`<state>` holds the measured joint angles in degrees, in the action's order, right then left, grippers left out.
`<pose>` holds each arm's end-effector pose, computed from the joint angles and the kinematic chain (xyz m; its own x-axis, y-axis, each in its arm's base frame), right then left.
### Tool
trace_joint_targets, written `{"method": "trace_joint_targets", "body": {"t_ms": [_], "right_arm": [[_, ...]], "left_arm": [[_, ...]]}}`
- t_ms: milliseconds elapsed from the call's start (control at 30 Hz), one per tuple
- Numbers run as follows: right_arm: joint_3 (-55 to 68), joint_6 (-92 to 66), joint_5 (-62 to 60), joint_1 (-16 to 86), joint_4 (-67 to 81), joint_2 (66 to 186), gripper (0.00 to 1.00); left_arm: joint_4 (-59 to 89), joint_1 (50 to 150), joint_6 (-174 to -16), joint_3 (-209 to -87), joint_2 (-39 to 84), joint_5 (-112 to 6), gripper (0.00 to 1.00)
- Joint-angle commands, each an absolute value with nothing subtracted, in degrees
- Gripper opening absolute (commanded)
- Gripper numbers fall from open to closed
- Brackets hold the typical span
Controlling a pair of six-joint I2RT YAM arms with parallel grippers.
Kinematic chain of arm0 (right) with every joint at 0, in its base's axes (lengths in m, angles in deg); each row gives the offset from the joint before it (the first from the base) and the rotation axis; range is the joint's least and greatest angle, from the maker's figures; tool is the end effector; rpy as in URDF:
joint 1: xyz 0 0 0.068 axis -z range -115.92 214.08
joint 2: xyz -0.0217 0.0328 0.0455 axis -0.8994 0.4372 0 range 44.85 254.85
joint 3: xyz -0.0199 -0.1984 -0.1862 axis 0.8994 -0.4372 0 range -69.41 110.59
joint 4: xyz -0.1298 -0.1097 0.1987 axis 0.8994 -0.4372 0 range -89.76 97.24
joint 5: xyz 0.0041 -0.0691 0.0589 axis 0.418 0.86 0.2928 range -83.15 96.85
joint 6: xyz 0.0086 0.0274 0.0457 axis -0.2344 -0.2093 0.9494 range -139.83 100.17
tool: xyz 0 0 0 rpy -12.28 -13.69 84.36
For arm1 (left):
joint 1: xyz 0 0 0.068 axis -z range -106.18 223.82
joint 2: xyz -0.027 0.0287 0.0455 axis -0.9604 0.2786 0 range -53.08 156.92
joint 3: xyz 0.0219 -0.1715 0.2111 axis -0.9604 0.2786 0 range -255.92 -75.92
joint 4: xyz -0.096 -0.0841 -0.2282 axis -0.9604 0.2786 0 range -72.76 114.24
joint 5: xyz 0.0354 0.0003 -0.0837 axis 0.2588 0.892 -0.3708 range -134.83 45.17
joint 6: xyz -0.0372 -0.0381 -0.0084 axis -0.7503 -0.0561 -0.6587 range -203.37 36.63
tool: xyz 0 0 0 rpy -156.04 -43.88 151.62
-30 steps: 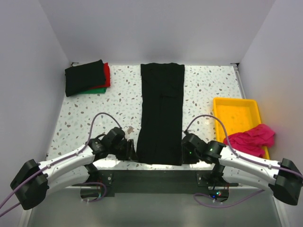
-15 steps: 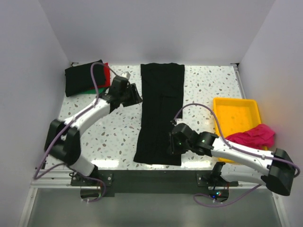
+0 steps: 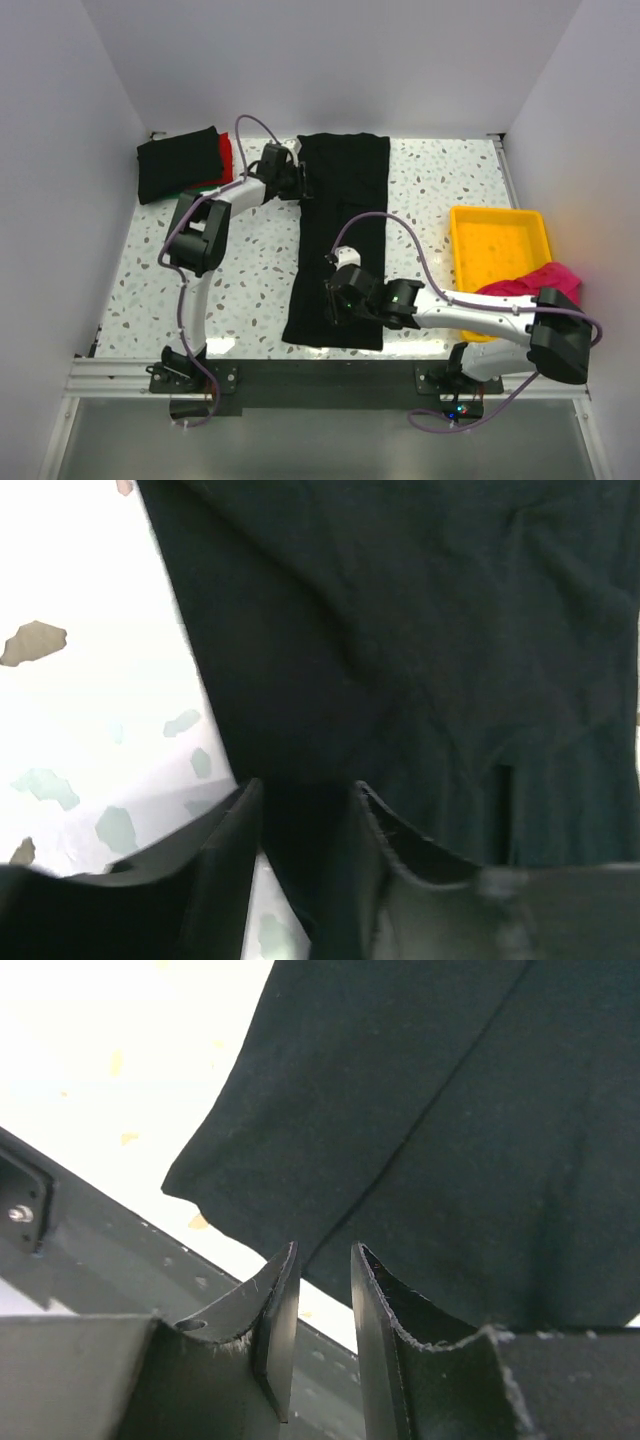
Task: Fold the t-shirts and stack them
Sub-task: Fold the tshirt
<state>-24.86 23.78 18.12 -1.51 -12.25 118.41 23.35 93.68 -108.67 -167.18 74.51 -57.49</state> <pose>0.1142 0.2345 0.2187 -0.8032 -0.1328 -0.5807 -0.3943 0.8492 0.3511 0.4622 -0.1752 0.1526 -0.7805 -0.1615 -0.6039 0.1660 0.8779 -0.4492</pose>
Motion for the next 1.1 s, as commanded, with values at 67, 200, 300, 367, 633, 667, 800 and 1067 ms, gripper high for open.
{"method": "trace_joint_targets", "body": {"t_ms": [67,200,300,367,633,667,800,1067], "right_arm": [[-21.9,22.2,25.3,-4.4,-8.6,122.7,0.32],[-17.5,20.9,28.6,-8.3,-9.8,126.6,0.32],[-12.2,19.8,33.2,-12.6,-11.2,131.5,0.33],[-10.2,19.5,35.1,-14.6,-12.1,136.0,0.34],[-4.7,20.4,41.0,-19.8,-16.8,144.2,0.45],[-4.6,20.5,42.0,-19.8,-17.2,144.5,0.48],[-5.8,19.6,42.4,-19.9,-16.2,144.0,0.50],[-1.0,13.9,44.6,-23.3,-12.2,148.3,0.52]], "left_arm": [[24.4,92.7,-103.4,-170.8,77.0,-56.2,0.31],[24.3,92.6,-102.5,-171.6,78.3,-56.2,0.14],[24.7,92.5,-102.1,-173.5,79.6,-55.6,0.00],[25.3,92.4,-102.2,-174.9,81.0,-55.6,0.00],[23.6,91.9,-103.5,-176.0,82.3,-57.5,0.00],[23.5,91.9,-103.5,-176.1,82.3,-57.7,0.00],[23.3,91.6,-103.6,-176.2,82.3,-58.1,0.00],[23.2,91.3,-103.8,-176.3,82.4,-59.0,0.00]]}}
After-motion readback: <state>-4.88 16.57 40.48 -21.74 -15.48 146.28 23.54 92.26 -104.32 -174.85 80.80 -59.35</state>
